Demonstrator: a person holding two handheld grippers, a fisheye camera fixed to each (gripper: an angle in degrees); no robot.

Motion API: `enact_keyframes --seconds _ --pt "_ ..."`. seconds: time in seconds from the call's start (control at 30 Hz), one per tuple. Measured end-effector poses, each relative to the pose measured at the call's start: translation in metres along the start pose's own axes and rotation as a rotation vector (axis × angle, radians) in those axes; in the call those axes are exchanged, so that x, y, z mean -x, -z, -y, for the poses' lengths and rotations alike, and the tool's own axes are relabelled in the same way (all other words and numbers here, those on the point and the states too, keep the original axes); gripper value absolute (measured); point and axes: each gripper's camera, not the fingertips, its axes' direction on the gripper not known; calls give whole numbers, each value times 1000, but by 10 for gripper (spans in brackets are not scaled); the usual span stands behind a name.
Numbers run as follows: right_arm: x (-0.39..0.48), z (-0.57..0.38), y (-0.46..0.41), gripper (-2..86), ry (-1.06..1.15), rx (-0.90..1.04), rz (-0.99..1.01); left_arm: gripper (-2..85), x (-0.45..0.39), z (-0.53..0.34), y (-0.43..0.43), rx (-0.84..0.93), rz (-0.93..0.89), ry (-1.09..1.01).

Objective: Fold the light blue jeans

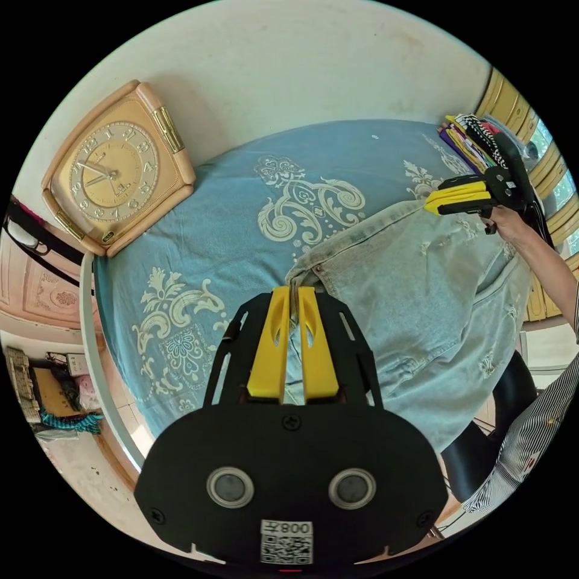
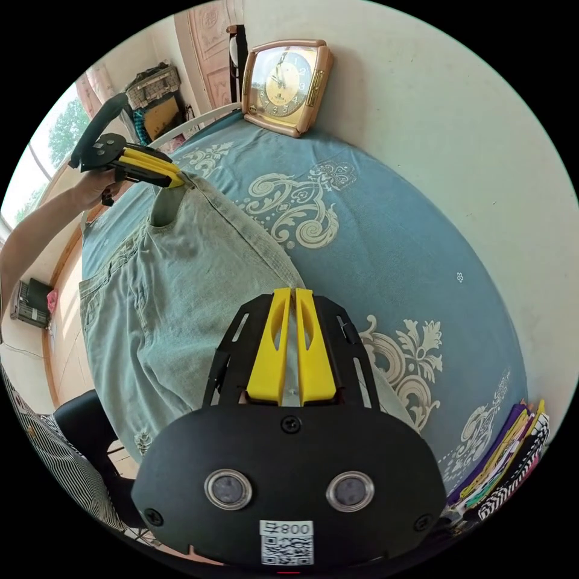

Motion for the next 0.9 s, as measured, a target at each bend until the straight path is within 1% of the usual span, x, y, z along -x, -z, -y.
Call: enact_keyframes --seconds 0.23,0.47,0.63,0.9 --pt "50 -60 37 11 -2 -95 -41 22 -34 -68 22 -96 11 -19" --pt "119 -137 54 11 -22 -140 -33 21 -72 -152 23 -128 3 -24" --pt "163 -182 51 11 -22 -115 -5 20 -93 -206 10 -127 -26 -2" --pt "215 -245 12 11 -11 1 25 14 -130 -274 -38 -42 -29 -13"
